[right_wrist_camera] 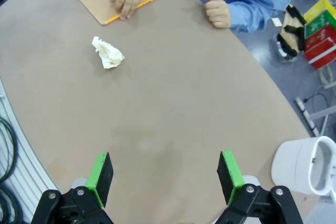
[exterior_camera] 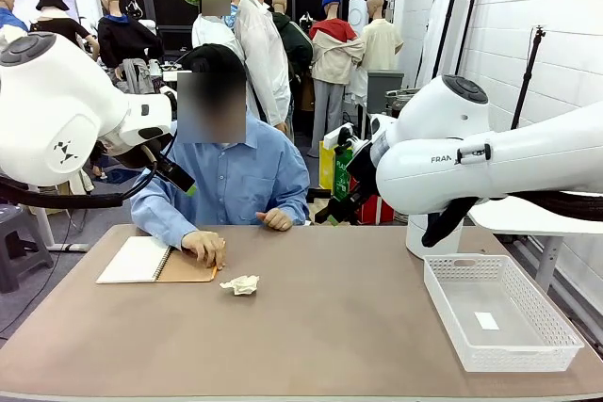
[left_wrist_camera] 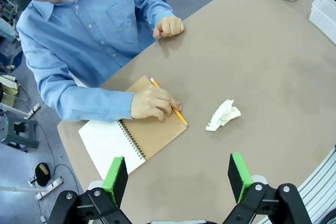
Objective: Sort the paper based on its condition.
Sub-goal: If a person hands you a paper, place it in the Organizing basket , and if it's crumpled, put it in the Trash can.
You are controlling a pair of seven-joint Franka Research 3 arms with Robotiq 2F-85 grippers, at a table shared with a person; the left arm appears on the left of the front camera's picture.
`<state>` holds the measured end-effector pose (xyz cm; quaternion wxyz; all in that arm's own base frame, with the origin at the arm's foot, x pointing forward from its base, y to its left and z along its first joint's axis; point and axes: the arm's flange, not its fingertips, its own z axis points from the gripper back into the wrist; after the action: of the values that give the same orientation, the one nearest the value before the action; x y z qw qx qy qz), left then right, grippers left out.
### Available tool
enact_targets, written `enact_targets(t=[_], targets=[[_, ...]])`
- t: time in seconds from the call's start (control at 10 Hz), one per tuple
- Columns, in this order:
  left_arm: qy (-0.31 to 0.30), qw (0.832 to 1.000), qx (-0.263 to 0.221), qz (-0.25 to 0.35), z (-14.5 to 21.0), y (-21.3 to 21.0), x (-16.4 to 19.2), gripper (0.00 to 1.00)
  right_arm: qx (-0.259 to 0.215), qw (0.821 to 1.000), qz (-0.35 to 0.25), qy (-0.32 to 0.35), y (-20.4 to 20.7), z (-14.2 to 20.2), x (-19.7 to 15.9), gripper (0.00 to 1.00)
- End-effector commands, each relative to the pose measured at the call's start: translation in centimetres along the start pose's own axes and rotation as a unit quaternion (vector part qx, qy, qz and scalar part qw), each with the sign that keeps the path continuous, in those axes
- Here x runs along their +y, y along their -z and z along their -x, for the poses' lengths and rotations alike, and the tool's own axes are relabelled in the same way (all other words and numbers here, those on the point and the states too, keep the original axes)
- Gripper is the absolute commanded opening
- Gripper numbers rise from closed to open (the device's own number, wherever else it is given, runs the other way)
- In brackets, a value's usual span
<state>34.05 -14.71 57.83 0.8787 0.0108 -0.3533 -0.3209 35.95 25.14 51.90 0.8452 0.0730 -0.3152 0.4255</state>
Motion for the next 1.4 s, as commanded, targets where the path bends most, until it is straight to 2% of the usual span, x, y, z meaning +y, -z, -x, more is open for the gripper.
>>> enact_targets(t=[0.0, 0.3, 0.7, 1.3], targets=[[0.002, 1.0, 0.0, 0.0, 0.0, 0.0, 0.0, 1.0, 0.0, 1.0, 0.0, 0.001, 0.1, 0.2, 0.1, 1.0], [0.002, 1.0, 0.0, 0.0, 0.0, 0.0, 0.0, 1.0, 0.0, 1.0, 0.001, -0.001, 0.0, 0.0, 0.1, 1.0], [0.002, 1.0, 0.0, 0.0, 0.0, 0.0, 0.0, 1.0, -0.016, 0.999, -0.035, -0.023, 7.8, -2.7, 1.8, 1.0], [0.002, 1.0, 0.0, 0.0, 0.0, 0.0, 0.0, 1.0, 0.018, 0.991, -0.101, -0.082, 16.1, -5.1, 5.4, 1.0]])
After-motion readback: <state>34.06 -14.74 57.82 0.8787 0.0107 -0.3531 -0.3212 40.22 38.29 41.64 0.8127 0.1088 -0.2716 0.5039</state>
